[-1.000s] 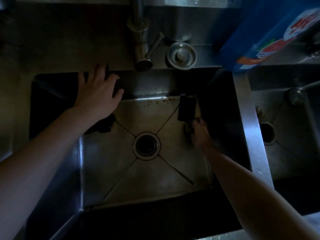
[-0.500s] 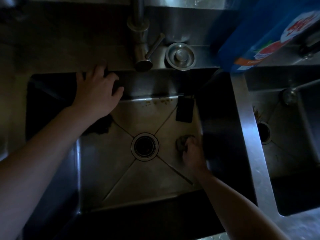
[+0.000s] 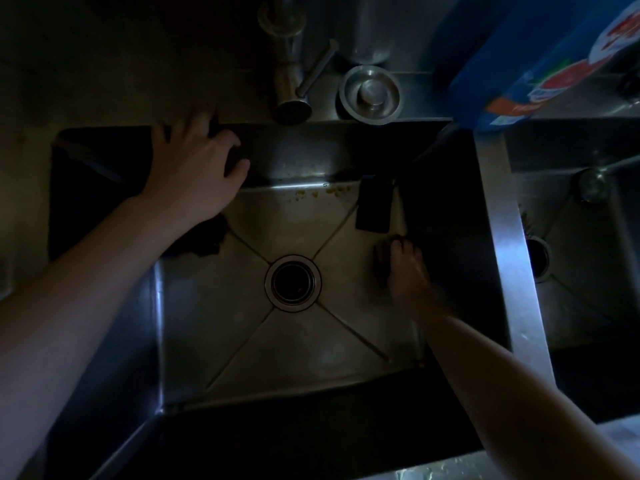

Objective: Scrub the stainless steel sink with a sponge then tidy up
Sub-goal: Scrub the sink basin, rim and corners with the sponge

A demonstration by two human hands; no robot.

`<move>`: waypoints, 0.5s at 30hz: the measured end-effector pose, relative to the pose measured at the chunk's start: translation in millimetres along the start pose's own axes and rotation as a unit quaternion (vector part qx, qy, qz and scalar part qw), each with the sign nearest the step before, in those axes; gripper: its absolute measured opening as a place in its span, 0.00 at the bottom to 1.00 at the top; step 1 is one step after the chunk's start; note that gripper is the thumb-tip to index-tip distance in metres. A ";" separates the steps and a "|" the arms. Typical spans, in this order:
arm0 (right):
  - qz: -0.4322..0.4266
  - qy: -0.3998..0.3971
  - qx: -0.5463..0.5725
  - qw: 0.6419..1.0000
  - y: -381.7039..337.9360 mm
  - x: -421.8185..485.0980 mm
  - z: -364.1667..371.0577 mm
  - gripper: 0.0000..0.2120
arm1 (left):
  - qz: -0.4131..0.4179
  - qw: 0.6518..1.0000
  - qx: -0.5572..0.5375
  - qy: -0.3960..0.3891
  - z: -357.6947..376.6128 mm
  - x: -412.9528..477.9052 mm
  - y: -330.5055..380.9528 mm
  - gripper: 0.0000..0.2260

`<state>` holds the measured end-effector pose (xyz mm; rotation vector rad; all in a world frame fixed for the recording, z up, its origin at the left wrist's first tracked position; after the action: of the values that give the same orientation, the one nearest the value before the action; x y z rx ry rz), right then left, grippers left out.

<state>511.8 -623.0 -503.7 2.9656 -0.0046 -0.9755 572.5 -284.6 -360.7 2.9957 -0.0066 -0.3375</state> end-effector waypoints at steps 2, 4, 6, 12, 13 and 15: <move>0.037 -0.025 0.023 0.999 -0.8 -20.7 16.5 0.28 | -0.003 1.000 -0.002 -0.004 -1.6 -0.1 1.8 0.17; 0.052 -0.037 0.029 0.998 -7.8 -38.2 30.9 0.26 | -0.009 1.000 -0.004 -0.010 -2.7 -0.5 3.3 0.17; 0.019 -0.036 0.041 0.998 -21.7 -47.9 41.6 0.23 | -0.011 1.000 -0.006 -0.014 -4.1 -0.8 4.2 0.17; -0.123 -0.019 0.096 0.988 -75.9 -25.9 39.1 0.21 | -0.008 0.999 -0.020 -0.028 -4.3 -1.4 0.8 0.17; -0.146 -0.012 0.095 0.985 -84.4 -17.3 33.9 0.22 | -0.007 0.999 -0.022 -0.028 -3.8 -1.7 0.4 0.17; -0.183 0.000 0.081 0.980 -98.7 2.8 21.1 0.24 | -0.006 0.999 -0.019 -0.025 -3.0 -2.3 -0.4 0.17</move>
<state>501.3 -524.6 -524.3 3.1837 0.5016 -1.0523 570.9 -283.8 -357.4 2.9504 0.0126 -0.4105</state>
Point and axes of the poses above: each hand's wrist, its own x-axis towards the middle knuckle, its own z-axis out of the palm, y = z × x, the point moved 2 cm from there along x, towards the middle knuckle, and after that the axes turned 9 degrees about -y, right-handed, at the moved point
